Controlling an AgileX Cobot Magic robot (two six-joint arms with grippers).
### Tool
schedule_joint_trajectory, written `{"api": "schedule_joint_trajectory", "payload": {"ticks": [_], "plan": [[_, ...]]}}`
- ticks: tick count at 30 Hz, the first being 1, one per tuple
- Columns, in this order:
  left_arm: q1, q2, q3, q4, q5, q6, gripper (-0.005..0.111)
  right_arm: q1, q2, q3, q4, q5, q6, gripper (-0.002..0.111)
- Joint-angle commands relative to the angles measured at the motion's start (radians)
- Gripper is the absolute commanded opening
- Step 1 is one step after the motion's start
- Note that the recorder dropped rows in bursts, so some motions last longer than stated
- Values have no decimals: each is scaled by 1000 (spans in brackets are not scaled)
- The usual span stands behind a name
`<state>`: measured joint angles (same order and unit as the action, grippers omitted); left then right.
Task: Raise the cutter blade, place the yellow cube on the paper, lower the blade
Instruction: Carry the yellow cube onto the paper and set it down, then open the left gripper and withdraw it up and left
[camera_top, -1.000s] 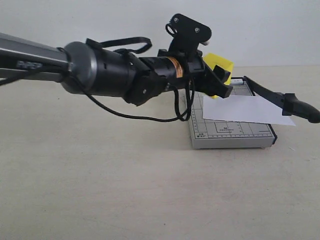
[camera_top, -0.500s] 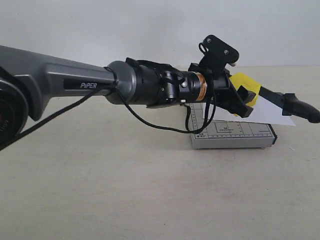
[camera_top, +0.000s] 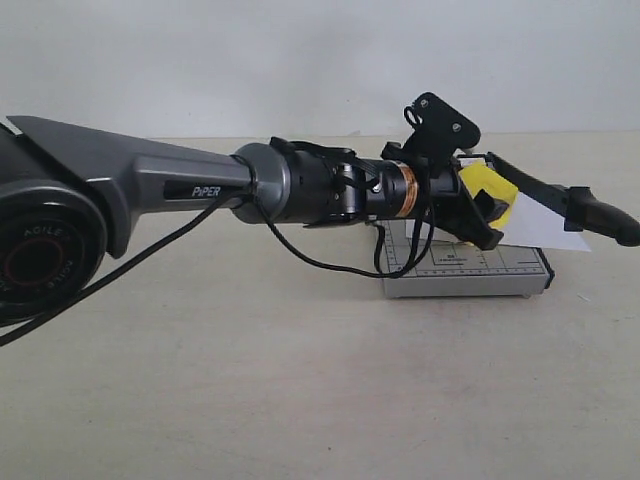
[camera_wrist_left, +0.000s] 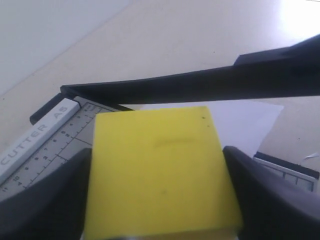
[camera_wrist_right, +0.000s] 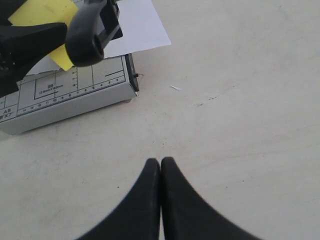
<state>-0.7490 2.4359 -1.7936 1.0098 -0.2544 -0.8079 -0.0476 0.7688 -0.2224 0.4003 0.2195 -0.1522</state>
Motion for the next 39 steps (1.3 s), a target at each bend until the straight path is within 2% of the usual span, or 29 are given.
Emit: {"api": "schedule_joint_trajectory", "payload": {"ticks": [1,5,6,7,8,13,15,17,20,26,28,30,32,33,34,35,36,39], "plan": [[-5,20,-6,3,-11,30,4,0,0,1,12,21,-4,0],[-5,39,-6,-2,-11,85,5,0,0,1,43,39,-4,0],[-5,41,-6,-11,-11,85,9,0,0,1,50,35,-4,0],[-5,41,-6,-11,-18,85,13,0,0,1,50,35,-4,0],[-5,41,-6,-20,-22,85,25,0,0,1,50,36,-6,0],[-5,41,-6,-45,-27,88,64,0,0,1,50,36,-6,0],[-5,41,-6,-92,-27,109,72,0,0,1,50,36,-6,0],[-5,41,-6,-157,-27,159,76,0,0,1,50,36,-6,0],[1,37,-6,-264,-57,307,76,0,0,1,50,36,-6,0],[17,-58,-6,-296,-53,330,76,0,0,1,50,36,-6,0],[19,-118,-6,-296,19,330,76,0,0,1,50,36,-6,0],[19,-159,-6,-296,165,330,73,0,0,1,50,36,-6,0],[19,-205,-6,-296,358,330,62,0,0,1,50,36,-6,0],[19,-225,-4,-296,470,330,51,0,0,1,50,33,-6,0],[22,-243,-2,-292,563,330,38,0,0,1,50,31,-6,0],[33,-269,19,-281,627,339,13,0,0,1,54,32,-6,0],[54,-299,51,-281,612,362,6,0,0,1,54,28,-6,0],[101,-374,142,-316,485,354,4,0,0,1,54,20,-6,0]]}}
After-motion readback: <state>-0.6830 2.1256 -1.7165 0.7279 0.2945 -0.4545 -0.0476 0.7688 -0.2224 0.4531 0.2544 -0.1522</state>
